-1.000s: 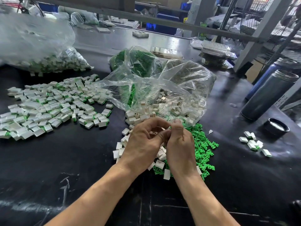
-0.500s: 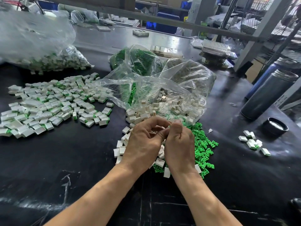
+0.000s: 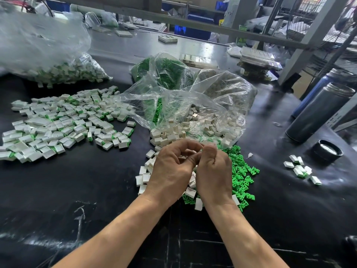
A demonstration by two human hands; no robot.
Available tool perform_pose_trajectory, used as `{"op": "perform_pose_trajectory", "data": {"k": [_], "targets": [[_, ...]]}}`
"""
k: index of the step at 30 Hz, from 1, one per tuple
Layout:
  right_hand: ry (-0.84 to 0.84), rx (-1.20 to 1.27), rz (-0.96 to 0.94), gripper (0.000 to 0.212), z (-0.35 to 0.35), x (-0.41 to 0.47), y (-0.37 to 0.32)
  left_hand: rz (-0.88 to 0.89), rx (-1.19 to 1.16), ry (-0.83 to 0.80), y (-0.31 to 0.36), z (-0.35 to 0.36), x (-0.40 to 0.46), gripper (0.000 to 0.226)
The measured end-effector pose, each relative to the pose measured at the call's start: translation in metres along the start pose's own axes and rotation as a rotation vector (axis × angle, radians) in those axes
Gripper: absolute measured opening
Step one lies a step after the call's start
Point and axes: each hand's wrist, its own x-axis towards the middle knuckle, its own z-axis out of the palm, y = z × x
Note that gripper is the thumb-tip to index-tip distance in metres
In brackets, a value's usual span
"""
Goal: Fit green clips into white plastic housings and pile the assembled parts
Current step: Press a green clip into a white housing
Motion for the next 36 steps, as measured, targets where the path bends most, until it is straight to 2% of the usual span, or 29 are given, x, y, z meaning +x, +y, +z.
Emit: {"op": "perform_pose_trajectory", "data": {"k": [8, 12, 15, 17, 20, 24, 30, 36], "targets": [[-0.015, 0.018, 0.001, 0.064, 0.001, 0.000, 0.001, -0.007, 0.027, -0.001, -0.002, 0.000, 0.000, 0.015], [-0.100, 0.170, 0.072, 0.060, -0.002, 0.000, 0.001, -0.006, 0.005, -0.022, -0.002, -0.001, 0.002, 0.009], [-0.078, 0.212, 0.075, 0.061, -0.007, -0.001, 0.003, 0.009, 0.021, -0.002, 0.000, -0.004, 0.005, 0.008], [-0.056, 0.267, 0.029, 0.051, -0.013, -0.001, 0.004, 0.014, 0.066, 0.034, -0.001, -0.008, 0.008, 0.010], [-0.103, 0.331, -0.045, 0.030, -0.022, 0.000, 0.006, -0.001, 0.008, 0.025, 0.000, -0.013, 0.009, 0.011], [-0.152, 0.304, -0.134, 0.009, -0.024, 0.002, 0.007, 0.002, 0.021, 0.005, -0.001, -0.014, 0.009, 0.009], [-0.162, 0.239, -0.103, 0.011, -0.026, 0.004, 0.009, 0.009, 0.061, -0.007, -0.001, -0.013, 0.007, 0.016], [-0.133, 0.227, -0.041, 0.012, -0.023, 0.001, 0.007, 0.126, 0.281, -0.003, 0.000, -0.013, 0.006, 0.019]]}}
